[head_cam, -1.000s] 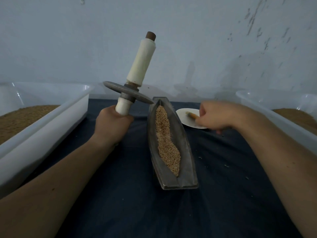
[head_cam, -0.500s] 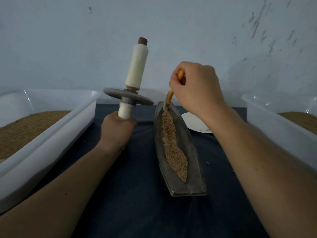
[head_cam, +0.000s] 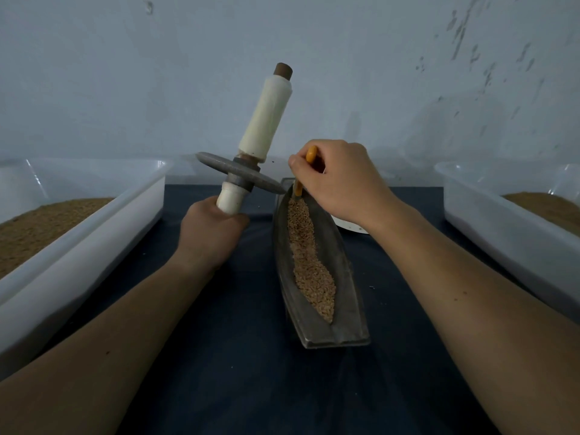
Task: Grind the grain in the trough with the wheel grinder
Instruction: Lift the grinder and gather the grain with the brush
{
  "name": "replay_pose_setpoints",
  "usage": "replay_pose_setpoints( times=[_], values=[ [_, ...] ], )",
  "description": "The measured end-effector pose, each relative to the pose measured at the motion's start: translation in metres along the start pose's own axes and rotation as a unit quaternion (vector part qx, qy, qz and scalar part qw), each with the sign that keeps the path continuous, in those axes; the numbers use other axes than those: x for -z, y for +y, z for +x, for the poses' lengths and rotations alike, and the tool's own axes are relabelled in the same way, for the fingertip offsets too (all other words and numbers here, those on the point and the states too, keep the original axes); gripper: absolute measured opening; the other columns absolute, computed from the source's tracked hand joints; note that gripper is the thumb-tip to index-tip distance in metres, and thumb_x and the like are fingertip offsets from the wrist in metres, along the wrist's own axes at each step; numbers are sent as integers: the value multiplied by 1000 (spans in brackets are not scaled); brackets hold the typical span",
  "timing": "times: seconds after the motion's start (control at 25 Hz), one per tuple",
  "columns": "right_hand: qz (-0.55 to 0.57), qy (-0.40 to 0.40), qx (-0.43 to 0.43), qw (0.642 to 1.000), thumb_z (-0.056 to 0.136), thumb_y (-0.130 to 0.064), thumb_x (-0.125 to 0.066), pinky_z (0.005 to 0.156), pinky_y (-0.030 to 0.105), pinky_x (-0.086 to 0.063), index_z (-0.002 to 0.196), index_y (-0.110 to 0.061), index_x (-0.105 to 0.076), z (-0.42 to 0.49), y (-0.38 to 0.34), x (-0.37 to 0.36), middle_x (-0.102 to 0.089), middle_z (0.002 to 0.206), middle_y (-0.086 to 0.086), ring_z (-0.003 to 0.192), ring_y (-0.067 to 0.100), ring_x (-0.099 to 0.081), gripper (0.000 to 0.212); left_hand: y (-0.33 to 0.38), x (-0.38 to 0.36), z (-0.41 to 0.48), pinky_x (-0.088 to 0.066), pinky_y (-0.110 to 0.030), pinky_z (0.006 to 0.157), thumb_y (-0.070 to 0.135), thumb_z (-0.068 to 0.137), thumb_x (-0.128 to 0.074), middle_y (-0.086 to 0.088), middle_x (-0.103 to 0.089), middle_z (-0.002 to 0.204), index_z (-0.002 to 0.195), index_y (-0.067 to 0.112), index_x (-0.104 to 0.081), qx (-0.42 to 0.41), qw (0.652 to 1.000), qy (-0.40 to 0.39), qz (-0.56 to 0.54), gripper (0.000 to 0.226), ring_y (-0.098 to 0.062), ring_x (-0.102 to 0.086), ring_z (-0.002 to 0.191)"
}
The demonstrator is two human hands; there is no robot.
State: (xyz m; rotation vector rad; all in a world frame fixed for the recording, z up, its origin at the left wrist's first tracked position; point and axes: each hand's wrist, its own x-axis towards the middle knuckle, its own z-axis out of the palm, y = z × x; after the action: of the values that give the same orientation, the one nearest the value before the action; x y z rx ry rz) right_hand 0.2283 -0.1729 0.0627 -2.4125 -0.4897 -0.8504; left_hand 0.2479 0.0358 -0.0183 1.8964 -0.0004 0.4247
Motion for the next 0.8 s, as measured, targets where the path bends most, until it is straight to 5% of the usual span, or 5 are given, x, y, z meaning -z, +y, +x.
replay_pose_setpoints(
  times=[0.32, 0.52, 0.68, 0.8],
  values=[
    [-1, -15, 5, 1000, 94, -35, -46, 57, 45, -53, 75, -3, -65, 0, -3, 13, -67, 71, 11, 57, 23, -59, 42, -2, 1, 1, -50, -33, 51, 20, 72, -71, -2, -60, 61, 83, 15, -62, 12, 1000, 10, -19, 15, -15, -57, 51],
    [-2, 59, 14, 998, 99, -35, -46, 54, 37, -50, 78, -10, -67, 2, -1, 14, -67, 69, 6, 56, 18, -57, 39, -1, 1, 1, -49, -31, 48, 18, 71, -70, 3, -58, 55, 79, 16, -61, 7, 1000, 4, -20, 13, -13, -56, 49],
    [-17, 3, 10, 1000, 103, -33, -48, 52, 27, -43, 85, -13, -70, -3, 3, 7, -64, 66, 1, 53, 13, -55, 35, 0, 0, 0, -49, -30, 49, 18, 72, -71, 1, -59, 58, 80, 17, -61, 6, 1000, -2, -18, 13, -13, -56, 50],
    [-18, -43, -6, 999, 100, -30, -49, 51, 33, -42, 83, -5, -70, -4, 4, 6, -63, 66, 10, 52, 17, -52, 36, 1, 0, -1, -47, -29, 48, 17, 74, -71, -2, -59, 60, 81, 15, -60, 7, 1000, -2, -21, 13, -14, -55, 50]
  ],
)
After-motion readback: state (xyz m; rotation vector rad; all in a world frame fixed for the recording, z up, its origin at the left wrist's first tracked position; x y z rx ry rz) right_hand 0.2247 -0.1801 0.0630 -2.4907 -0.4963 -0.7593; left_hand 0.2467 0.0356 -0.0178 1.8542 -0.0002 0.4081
